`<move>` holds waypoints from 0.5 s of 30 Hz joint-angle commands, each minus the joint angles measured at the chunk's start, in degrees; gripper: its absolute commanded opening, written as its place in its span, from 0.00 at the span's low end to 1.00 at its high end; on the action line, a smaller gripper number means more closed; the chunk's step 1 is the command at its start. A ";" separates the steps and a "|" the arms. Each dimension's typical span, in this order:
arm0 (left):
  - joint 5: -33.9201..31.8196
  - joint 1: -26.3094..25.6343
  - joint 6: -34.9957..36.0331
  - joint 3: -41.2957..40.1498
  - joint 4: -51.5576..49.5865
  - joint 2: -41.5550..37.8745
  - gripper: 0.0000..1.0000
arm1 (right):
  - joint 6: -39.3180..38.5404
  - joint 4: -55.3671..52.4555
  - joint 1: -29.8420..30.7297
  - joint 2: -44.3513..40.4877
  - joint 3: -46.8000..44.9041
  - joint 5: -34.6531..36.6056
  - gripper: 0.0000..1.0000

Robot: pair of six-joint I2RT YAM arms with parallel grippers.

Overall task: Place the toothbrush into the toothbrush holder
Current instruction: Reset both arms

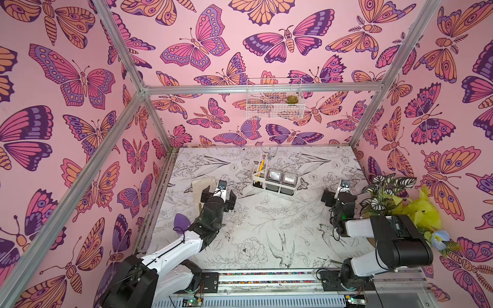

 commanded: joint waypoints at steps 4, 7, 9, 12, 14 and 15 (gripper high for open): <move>1.31 10.20 1.09 -4.96 9.13 3.18 1.00 | 0.44 -1.45 0.26 -1.34 2.13 0.48 0.99; 5.16 15.51 -2.80 -7.27 14.29 6.89 1.00 | -0.05 -3.59 0.25 -1.34 3.13 -0.51 0.99; 9.54 18.09 -3.42 -7.65 17.36 8.51 1.00 | 0.04 -4.96 0.22 -1.40 3.81 -0.49 0.99; 16.88 22.84 -6.84 -5.92 18.80 12.58 1.00 | 0.39 -6.68 0.25 -1.41 4.59 0.13 0.99; 20.03 24.86 -7.36 -4.46 19.35 16.33 1.00 | 0.35 -5.98 0.28 -1.24 4.47 0.09 0.99; 20.83 25.77 -7.85 -4.79 24.11 20.54 1.00 | 0.39 -6.48 0.23 -1.41 4.52 0.15 0.99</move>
